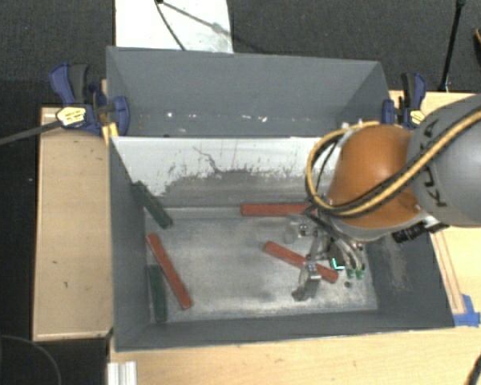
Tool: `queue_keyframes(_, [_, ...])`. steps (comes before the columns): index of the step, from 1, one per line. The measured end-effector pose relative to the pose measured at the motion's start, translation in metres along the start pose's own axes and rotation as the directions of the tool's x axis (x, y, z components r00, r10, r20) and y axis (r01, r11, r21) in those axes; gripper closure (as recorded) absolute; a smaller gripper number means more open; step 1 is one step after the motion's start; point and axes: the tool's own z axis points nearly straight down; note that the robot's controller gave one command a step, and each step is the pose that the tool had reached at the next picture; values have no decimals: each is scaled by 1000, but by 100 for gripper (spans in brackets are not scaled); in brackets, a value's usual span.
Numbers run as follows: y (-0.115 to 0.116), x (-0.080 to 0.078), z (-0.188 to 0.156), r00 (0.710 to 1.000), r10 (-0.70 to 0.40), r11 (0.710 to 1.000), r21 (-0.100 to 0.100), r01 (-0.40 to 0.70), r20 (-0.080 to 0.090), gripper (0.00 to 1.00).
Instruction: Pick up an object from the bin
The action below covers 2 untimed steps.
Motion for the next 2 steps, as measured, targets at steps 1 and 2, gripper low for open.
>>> queue_keyframes(1, [-30, -14, -86, 996, -88, 996, 3, 88, 15, 0])
queue_keyframes(2, [-52, -41, 59, 1000, -12, 1000, 0, 12, 1, 0])
